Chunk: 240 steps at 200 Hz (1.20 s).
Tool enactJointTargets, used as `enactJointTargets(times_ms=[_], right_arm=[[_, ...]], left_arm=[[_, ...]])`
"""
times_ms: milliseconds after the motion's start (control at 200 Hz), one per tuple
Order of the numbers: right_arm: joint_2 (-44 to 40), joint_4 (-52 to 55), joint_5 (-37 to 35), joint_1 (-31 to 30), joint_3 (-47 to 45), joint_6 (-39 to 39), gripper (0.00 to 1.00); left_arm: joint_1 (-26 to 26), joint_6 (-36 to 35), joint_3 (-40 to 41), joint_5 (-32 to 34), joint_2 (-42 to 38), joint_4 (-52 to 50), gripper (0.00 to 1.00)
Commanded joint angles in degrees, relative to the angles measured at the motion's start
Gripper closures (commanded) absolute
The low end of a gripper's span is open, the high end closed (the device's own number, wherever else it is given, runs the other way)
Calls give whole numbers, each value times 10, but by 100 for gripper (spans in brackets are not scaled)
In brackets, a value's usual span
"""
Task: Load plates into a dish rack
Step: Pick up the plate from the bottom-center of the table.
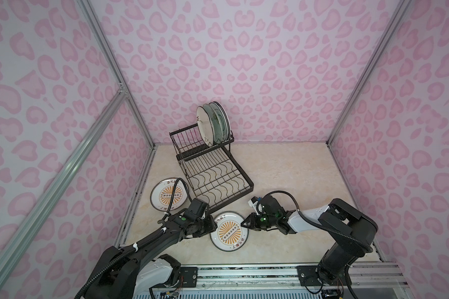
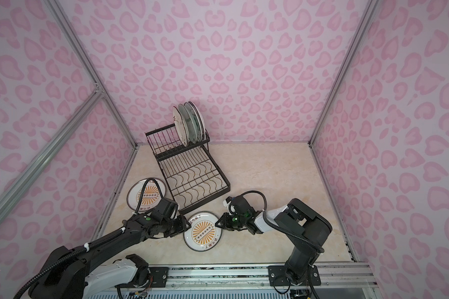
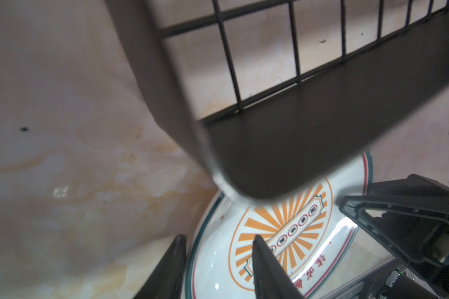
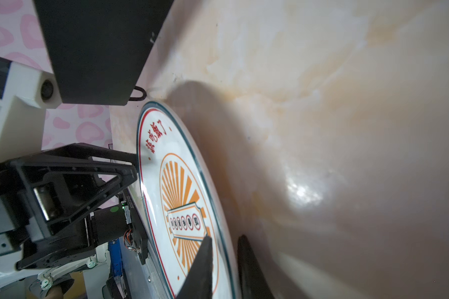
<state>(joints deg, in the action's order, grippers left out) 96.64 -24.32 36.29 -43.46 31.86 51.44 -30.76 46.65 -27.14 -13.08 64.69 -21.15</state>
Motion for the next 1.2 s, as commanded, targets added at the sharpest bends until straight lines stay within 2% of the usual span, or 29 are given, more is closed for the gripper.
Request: enactJointTargets(times_ms=[0, 270, 410, 835, 1195], right_arm=[[4, -32, 13, 0, -4, 8, 84], [1, -59, 23, 8, -16, 23, 91], [0, -91, 39, 19, -27, 39, 100], [-43, -26, 42, 41, -25, -6, 100], [-146, 110, 45, 86, -5, -73, 100]], left_arm=[[-1, 3, -6, -6, -3, 7, 55], [-1, 7, -20, 11, -24, -13, 55], [-1, 6, -36, 25, -40, -26, 55], [-1, 10, -54, 51, -56, -45, 55], [3, -27, -124, 87, -84, -73, 52]])
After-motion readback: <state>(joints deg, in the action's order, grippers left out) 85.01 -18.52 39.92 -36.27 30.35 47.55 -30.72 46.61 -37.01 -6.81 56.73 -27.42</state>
